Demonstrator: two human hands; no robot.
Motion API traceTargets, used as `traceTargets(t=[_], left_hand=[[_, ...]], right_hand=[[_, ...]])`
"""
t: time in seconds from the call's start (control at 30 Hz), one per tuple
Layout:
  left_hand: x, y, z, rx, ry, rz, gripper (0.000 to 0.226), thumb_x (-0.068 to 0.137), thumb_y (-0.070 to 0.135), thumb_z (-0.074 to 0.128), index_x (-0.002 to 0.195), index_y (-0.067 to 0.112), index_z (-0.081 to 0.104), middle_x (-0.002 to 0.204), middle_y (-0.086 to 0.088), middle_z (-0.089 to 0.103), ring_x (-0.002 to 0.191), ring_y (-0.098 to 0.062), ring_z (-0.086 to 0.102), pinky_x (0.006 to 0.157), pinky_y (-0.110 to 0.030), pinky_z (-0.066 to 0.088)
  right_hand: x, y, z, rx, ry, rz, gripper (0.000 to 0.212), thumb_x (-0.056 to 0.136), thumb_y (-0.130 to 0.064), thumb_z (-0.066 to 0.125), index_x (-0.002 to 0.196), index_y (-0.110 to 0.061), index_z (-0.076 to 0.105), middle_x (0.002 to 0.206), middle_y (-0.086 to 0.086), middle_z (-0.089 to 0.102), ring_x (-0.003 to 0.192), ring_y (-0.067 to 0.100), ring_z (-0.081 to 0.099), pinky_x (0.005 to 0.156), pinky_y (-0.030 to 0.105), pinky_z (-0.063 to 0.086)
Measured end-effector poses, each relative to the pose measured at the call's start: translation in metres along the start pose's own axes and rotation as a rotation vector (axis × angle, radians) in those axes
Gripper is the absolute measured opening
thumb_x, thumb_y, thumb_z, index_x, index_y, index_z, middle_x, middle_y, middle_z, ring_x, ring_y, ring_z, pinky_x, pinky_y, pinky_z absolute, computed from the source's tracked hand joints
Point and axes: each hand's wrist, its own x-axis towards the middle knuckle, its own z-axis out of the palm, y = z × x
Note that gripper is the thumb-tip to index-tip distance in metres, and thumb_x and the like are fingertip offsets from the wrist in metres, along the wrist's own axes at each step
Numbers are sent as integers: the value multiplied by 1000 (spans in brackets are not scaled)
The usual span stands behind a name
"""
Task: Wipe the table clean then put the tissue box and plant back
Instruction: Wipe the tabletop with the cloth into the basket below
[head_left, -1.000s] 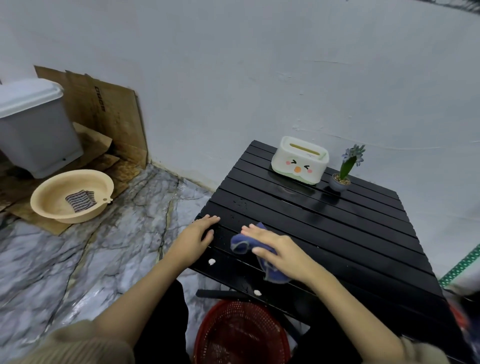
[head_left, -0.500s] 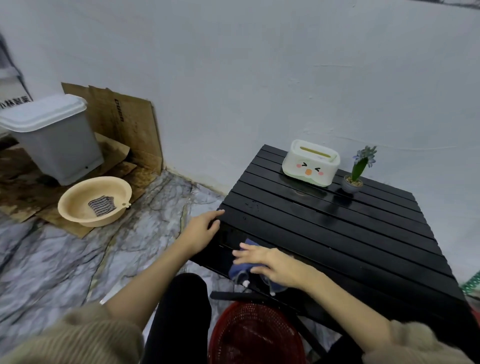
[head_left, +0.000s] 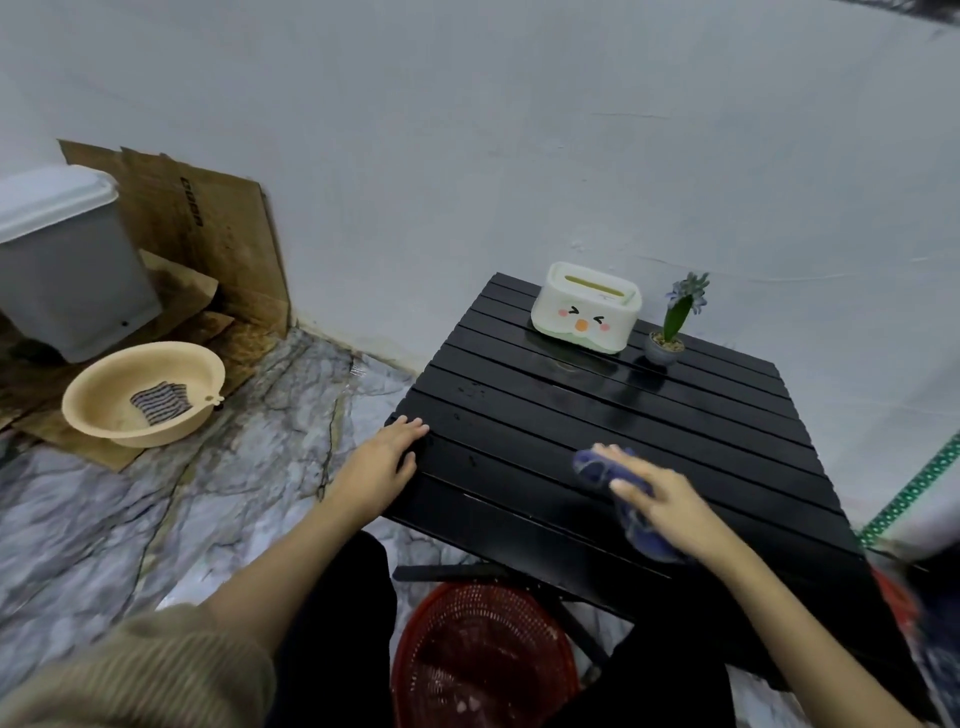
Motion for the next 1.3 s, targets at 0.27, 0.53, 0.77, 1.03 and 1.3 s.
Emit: traceTargets(t=[0.27, 0.53, 0.77, 1.03, 1.3], left_hand=[[10, -12, 1, 17, 34, -9, 43, 91, 11, 42, 134, 17, 40, 146, -2, 39, 140, -15, 26, 116, -33, 24], [8, -12, 7, 38, 128, 13, 42, 92, 16, 42, 134, 20, 39, 144, 4, 41, 138, -10, 29, 109, -19, 19], [7, -11, 7, 32, 119, -5, 53, 84, 36, 26, 133, 21, 40, 143, 3, 44, 136, -9, 31, 111, -22, 22], [6, -7, 3, 41, 79, 3, 44, 92, 16, 41, 136, 18, 36, 146, 0, 40, 139, -12, 28, 110, -19, 17], [4, -5, -4, 35, 24, 6, 45, 94, 16, 39, 138, 16, 31, 149, -2, 33, 141, -13, 22, 114, -22, 14]], right_hand=[[40, 62, 32, -318, 464, 446, 42, 93, -19, 44, 133, -7, 38, 144, 12, 40, 138, 27, 26, 111, 43, 28], [140, 36, 64, -428, 463, 365, 32, 90, -18, 44, 117, -4, 53, 122, 17, 59, 119, 31, 46, 104, 42, 36], [211, -29, 116, -326, 295, 148, 29, 92, -15, 41, 116, -2, 49, 124, 16, 54, 120, 31, 43, 102, 41, 36], [95, -20, 106, -187, 107, -77, 40, 93, -24, 45, 133, -22, 40, 145, -7, 39, 137, 5, 23, 107, 20, 23], [135, -24, 104, -242, 392, 235, 38, 95, -18, 41, 131, -7, 41, 144, 10, 40, 137, 21, 29, 111, 38, 32]])
